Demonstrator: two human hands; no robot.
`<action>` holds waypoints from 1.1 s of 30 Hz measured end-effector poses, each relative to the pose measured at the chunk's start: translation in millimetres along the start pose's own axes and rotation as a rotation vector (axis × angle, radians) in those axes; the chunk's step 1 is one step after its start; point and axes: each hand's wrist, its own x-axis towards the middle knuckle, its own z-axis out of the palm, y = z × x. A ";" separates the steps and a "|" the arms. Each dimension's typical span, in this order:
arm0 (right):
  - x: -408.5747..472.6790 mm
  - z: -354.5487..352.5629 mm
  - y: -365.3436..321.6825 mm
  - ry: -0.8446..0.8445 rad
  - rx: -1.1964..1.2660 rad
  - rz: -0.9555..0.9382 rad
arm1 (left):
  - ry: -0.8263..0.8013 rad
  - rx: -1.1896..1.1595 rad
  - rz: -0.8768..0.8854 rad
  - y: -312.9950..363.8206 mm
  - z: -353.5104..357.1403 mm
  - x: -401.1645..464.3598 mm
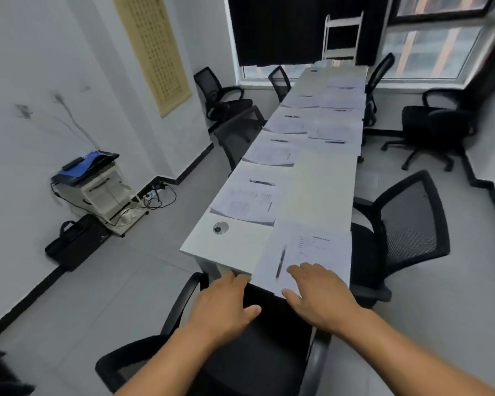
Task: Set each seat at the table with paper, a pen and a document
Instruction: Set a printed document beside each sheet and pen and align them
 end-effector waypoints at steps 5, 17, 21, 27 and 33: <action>10.5 14.0 26.7 -0.013 0.056 0.083 | -0.070 -0.007 0.044 0.9 8.9 31.0; 47.7 49.5 64.7 -0.060 0.110 0.295 | -0.241 0.014 0.143 -14.8 34.1 136.4; 65.1 72.7 72.9 -0.095 0.104 0.377 | -0.311 0.084 0.241 -33.4 54.9 183.4; 94.2 104.7 89.6 -0.118 0.124 0.480 | -0.339 0.205 0.405 -41.0 84.2 251.8; 120.8 131.2 94.6 -0.160 0.111 0.536 | -0.424 0.169 0.444 -46.2 113.1 292.1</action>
